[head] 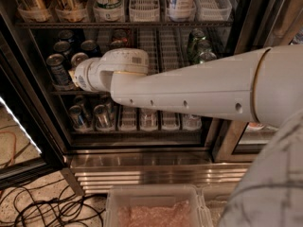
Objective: Pick pepsi can from middle shelf of fridge
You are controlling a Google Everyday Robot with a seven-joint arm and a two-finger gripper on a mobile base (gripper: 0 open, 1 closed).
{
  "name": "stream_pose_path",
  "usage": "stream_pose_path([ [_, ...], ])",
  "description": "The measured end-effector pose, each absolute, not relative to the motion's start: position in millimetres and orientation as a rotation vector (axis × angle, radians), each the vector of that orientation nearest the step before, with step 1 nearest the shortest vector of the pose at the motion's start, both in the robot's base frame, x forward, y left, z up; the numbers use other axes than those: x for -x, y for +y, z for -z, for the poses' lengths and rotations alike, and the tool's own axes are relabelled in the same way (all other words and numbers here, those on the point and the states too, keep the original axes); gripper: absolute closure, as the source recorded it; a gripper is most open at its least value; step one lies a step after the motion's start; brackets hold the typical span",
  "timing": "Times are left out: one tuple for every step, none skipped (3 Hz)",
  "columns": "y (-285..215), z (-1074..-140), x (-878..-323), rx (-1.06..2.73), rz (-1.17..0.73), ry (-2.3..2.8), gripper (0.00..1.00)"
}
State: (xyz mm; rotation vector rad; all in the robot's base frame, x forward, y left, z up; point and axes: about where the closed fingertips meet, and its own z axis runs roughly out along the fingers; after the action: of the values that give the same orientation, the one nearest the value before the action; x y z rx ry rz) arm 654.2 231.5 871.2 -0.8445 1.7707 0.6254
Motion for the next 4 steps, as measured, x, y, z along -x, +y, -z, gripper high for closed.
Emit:
stream_pose_path([
  [231.6, -877.8, -651.5, 0.850, -0.637, 1.756, 1.00],
  [186.2, -905.6, -669.8, 0.791, -0.601, 1.743, 1.00],
  [186.3, -905.6, -669.7, 0.791, -0.601, 1.743, 1.00],
  [188.2, -899.2, -653.0, 0.770, -0.671, 1.765, 1.00],
])
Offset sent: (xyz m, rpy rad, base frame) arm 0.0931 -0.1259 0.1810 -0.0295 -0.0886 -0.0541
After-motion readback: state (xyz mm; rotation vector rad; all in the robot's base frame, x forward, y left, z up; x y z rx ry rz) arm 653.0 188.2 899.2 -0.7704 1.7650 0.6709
